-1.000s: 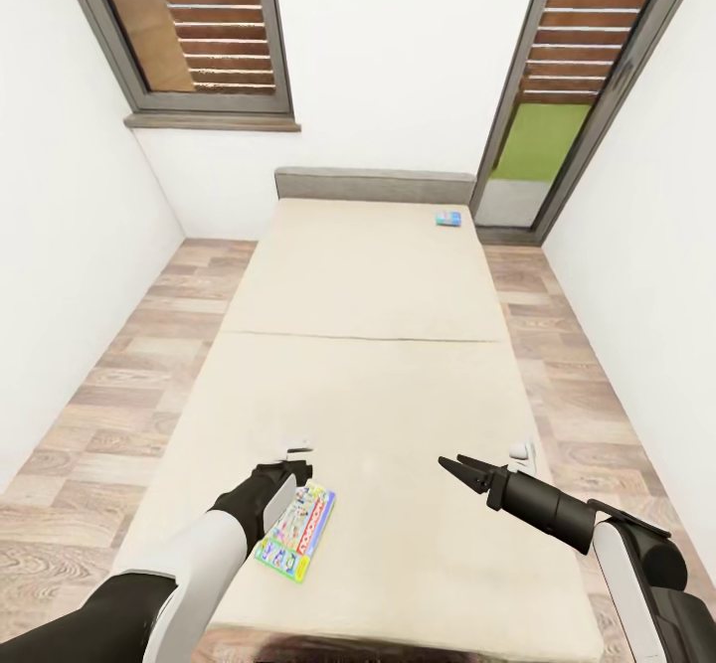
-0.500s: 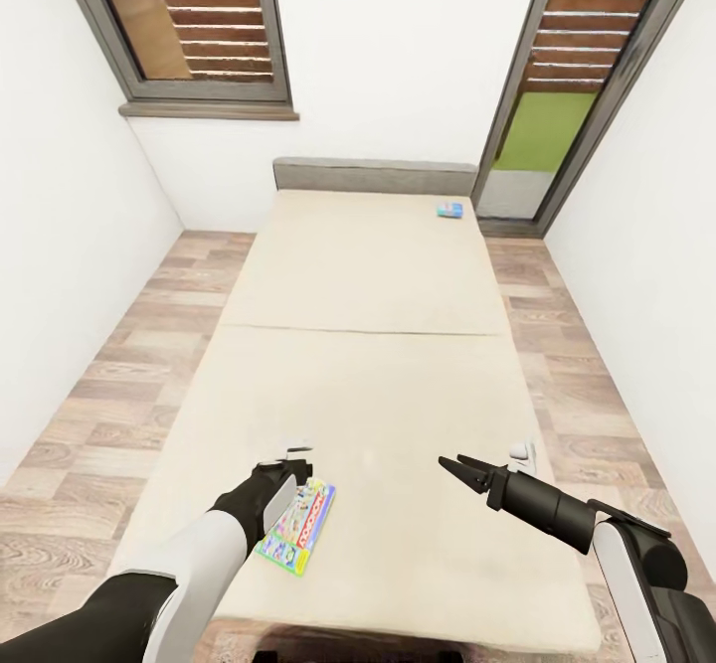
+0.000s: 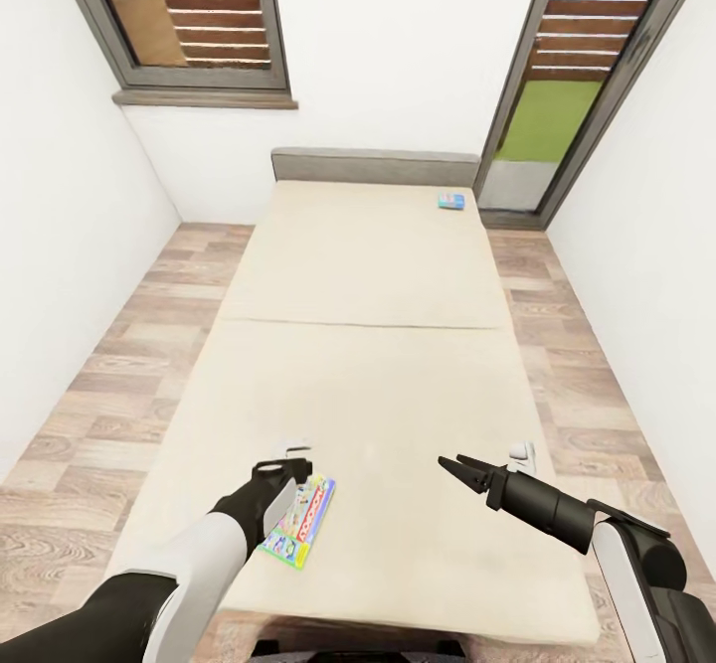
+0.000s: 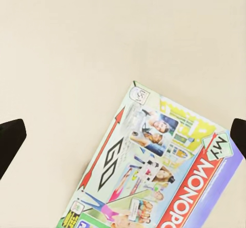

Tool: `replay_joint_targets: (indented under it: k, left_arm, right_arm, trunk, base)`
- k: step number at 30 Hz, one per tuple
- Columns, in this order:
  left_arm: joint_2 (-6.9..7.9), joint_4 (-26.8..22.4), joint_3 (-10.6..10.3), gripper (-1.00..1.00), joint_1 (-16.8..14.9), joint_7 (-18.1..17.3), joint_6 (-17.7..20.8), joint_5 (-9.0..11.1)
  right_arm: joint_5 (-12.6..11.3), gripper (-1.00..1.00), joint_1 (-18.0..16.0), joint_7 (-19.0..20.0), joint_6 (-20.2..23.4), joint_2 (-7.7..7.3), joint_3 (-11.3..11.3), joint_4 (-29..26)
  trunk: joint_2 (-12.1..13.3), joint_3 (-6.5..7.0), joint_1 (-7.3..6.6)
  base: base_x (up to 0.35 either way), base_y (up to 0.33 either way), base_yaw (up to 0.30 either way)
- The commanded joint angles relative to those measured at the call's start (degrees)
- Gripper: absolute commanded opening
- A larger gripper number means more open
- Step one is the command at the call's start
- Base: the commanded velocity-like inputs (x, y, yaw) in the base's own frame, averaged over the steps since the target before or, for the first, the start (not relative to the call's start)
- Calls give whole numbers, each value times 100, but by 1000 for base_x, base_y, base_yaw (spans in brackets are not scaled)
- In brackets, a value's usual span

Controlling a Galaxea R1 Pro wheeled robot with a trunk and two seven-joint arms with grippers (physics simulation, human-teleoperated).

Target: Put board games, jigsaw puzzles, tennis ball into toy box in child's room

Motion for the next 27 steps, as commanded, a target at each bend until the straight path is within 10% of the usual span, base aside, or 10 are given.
replay_joint_targets:
  k: [1,16,27]
  left_arm:
    - [0,2,-25,100,-1,26,-1,52]
    - [0,-294,-28,100,-7,-7,41,71]
    - [0,-1962,-28,100,-10,-63,1632,84]
  right_arm:
    - [-11,100,-3,10,29,0,-4,-1]
    - [-11,100,-3,11,27,-5,-16,5]
    - [-11,100,-3,10,33,-6,-19,8]
  trunk:
    - [-10,-17,3]
    - [-10,-159,3]
    - [-10,-263,3]
  base:
    - [0,0,0]
    - [0,0,0]
    - [0,0,0]
